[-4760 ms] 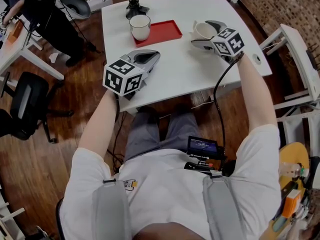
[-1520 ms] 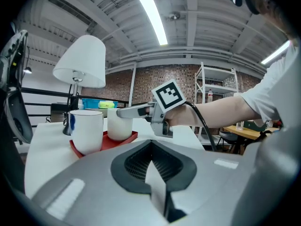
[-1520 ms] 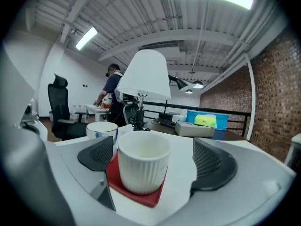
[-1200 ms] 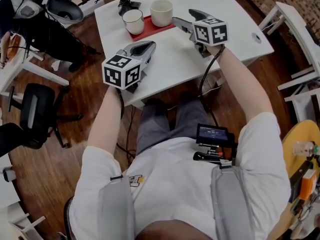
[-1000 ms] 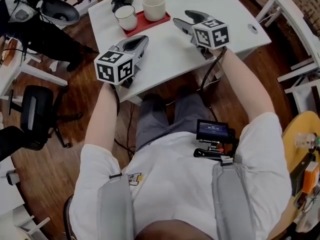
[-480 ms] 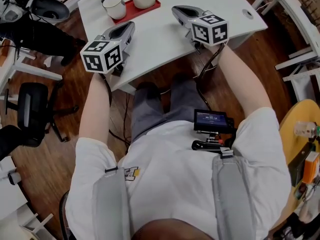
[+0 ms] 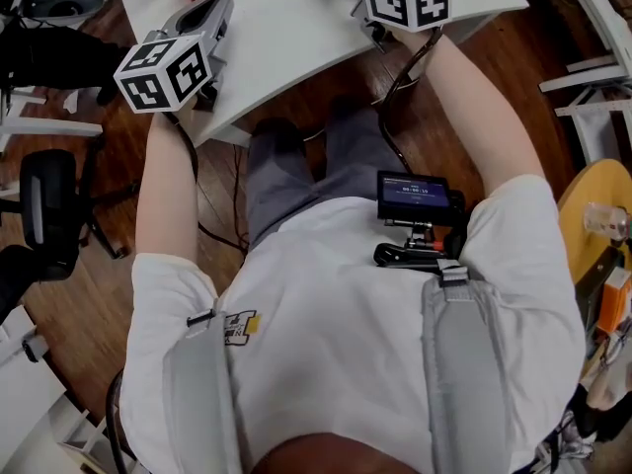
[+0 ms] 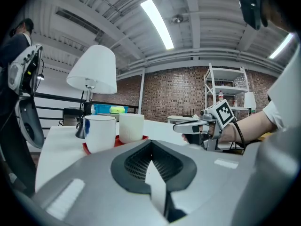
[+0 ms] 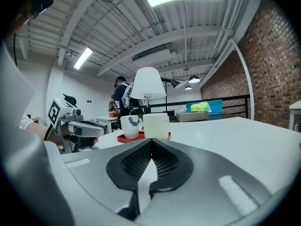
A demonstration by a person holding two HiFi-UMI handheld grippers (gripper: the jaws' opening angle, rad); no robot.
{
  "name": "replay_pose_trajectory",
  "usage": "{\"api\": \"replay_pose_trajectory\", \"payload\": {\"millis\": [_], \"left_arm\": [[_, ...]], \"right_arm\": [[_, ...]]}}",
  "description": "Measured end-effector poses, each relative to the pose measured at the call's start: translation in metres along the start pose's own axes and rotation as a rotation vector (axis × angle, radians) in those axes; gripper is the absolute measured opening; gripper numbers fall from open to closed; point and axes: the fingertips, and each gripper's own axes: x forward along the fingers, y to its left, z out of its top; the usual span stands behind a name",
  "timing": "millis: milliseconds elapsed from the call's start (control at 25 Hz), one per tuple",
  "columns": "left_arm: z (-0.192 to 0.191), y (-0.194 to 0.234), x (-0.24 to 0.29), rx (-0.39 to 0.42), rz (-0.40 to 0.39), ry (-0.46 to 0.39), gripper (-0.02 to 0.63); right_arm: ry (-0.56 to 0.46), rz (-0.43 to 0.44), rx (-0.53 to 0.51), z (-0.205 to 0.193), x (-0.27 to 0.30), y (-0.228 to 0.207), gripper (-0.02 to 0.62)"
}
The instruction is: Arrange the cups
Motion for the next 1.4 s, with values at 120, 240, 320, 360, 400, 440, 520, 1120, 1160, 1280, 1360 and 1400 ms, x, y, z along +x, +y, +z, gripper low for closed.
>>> {"api": "replay_pose_trajectory", "payload": {"millis": [120, 240, 320, 360, 400, 440, 520, 1120, 1160, 1280, 1360, 1400], "left_arm": [[-0.0001, 0.0009, -0.001, 0.001, 0.003, -0.005, 0.0], [-0.0011, 0.0019, -0.0018, 0.0, 0.007, -0.01, 0.0], [-0.0019, 0.0021, -0.0019, -0.001, 0.008, -0.01, 0.0], [-0.0023, 0.0021, -0.0021, -0.001, 0.009, -0.012, 0.0], [-0.0026, 0.0022, -0.0024, -0.001, 0.01, -0.013, 0.0], [-0.0028, 0.0023, -0.0026, -0.001, 0.011, -0.015, 0.0], [-0.0027, 0.0027, -0.0031, 0.0, 0.011, -0.018, 0.0], [-0.0011, -0.0002, -0.0052, 0.0, 0.008, -0.018, 0.0], [-0.0011, -0.0001, -0.0053, 0.0, 0.008, -0.017, 0.0], [0.001, 0.0006, -0.0046, 0.003, 0.009, -0.021, 0.0], [0.0019, 0.0005, -0.0045, 0.004, 0.01, -0.023, 0.0], [0.002, 0.0002, -0.0045, 0.004, 0.01, -0.023, 0.0]], "right_arm": [[0.001, 0.001, 0.0, -0.0007, 0.0008, 0.001, 0.0], [0.003, 0.003, 0.002, -0.0024, 0.0019, 0.0017, 0.0], [0.007, 0.002, 0.004, -0.0036, 0.0022, 0.0017, 0.0], [0.009, 0.002, 0.004, -0.0043, 0.0022, 0.0017, 0.0], [0.01, 0.002, 0.004, -0.0051, 0.0022, 0.0017, 0.0], [0.012, 0.002, 0.004, -0.0057, 0.0023, 0.0016, 0.0], [0.015, 0.002, 0.005, -0.0065, 0.0029, 0.0017, 0.0], [0.028, 0.002, 0.007, -0.007, 0.0008, 0.0023, 0.0], [0.028, 0.002, 0.007, -0.0069, 0.0007, 0.0023, 0.0], [0.025, 0.002, 0.005, -0.0045, 0.0016, 0.0017, 0.0], [0.024, 0.001, 0.005, -0.0034, 0.0016, 0.0016, 0.0], [0.023, 0.001, 0.005, -0.0032, 0.0013, 0.0017, 0.0]]}}
